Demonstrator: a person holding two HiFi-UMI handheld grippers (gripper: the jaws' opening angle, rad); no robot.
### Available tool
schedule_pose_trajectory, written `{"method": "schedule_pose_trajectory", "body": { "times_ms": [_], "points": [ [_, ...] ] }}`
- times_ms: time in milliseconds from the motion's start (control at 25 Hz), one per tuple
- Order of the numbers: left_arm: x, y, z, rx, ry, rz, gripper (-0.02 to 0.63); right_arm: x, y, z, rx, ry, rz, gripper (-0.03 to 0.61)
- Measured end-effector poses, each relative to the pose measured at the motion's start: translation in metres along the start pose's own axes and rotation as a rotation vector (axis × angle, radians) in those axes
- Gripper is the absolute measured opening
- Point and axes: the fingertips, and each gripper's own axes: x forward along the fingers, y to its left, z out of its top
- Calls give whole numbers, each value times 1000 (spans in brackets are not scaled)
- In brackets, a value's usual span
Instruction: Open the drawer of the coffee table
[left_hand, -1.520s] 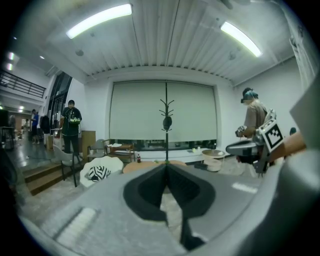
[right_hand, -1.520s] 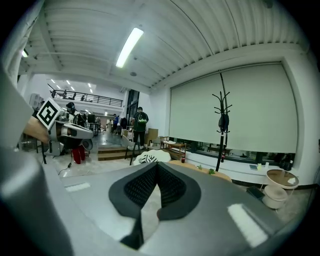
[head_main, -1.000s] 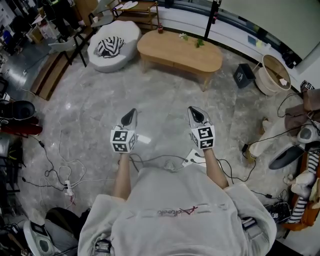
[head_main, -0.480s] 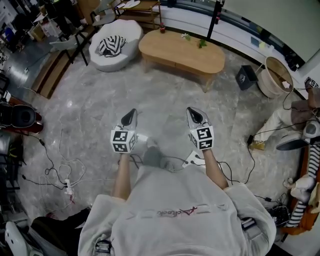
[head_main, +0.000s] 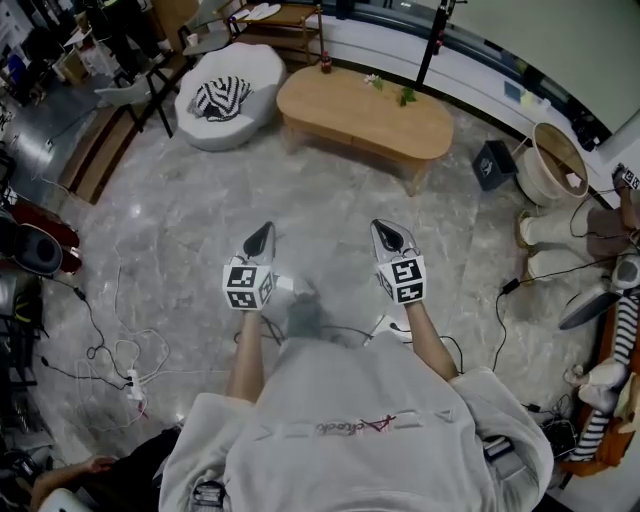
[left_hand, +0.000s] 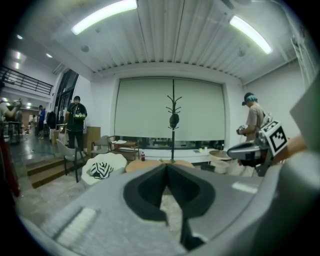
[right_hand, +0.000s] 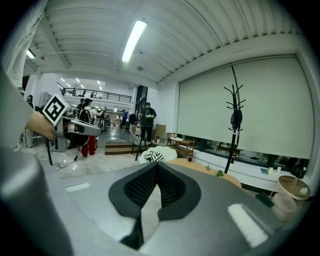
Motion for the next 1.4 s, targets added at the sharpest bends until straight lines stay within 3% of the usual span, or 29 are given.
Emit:
{"method": "schedule_pose_trajectory", "body": {
  "times_ms": [400, 880, 1160, 1400],
  "points": [
    [70, 77, 15, -20, 1, 0, 0, 100, -22, 24, -9, 16, 2, 5],
    [162, 196, 64, -21, -19, -24, 0, 241, -46, 89, -32, 6, -20, 5],
    [196, 265, 74, -25, -25, -18, 0, 317, -42, 112, -43, 6, -15, 5],
    [217, 299, 76, -23, -25, -27, 0, 359, -40, 121, -49, 1, -16, 5]
  ]
}}
